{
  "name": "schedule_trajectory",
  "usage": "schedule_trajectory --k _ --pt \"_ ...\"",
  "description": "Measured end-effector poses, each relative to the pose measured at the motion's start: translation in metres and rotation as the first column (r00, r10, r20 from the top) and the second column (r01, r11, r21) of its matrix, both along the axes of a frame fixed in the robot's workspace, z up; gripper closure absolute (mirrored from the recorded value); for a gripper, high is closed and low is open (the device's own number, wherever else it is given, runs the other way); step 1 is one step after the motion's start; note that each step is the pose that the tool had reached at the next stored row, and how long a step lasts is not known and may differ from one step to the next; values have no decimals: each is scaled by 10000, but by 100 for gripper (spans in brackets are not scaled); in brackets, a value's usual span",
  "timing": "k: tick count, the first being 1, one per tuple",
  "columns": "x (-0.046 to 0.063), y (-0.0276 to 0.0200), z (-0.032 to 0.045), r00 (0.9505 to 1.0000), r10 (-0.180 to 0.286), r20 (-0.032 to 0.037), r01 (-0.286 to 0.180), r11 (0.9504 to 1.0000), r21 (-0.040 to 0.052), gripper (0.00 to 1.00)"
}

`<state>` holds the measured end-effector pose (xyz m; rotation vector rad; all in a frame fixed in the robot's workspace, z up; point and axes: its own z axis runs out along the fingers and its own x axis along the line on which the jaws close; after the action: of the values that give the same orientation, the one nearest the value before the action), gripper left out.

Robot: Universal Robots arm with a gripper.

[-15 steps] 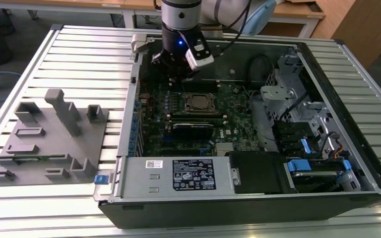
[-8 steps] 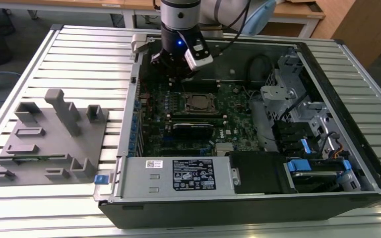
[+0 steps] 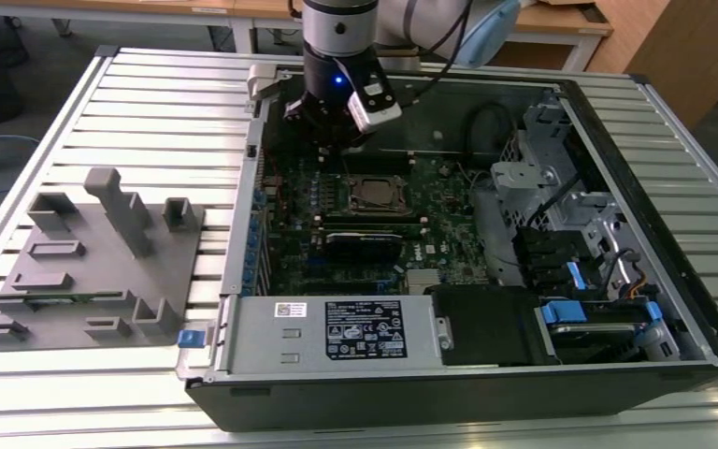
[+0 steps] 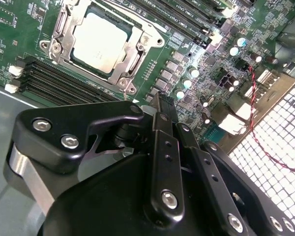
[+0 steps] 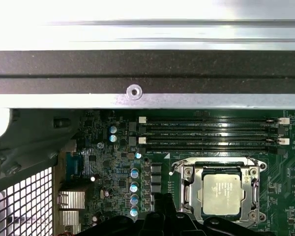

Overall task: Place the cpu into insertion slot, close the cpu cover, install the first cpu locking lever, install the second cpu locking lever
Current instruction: 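Install the first cpu locking lever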

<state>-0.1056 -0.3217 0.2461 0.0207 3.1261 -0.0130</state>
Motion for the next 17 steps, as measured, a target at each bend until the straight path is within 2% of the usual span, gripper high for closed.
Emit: schedule_trajectory --k 17 --pt "-40 42 5 10000 -39 3 39 10000 5 89"
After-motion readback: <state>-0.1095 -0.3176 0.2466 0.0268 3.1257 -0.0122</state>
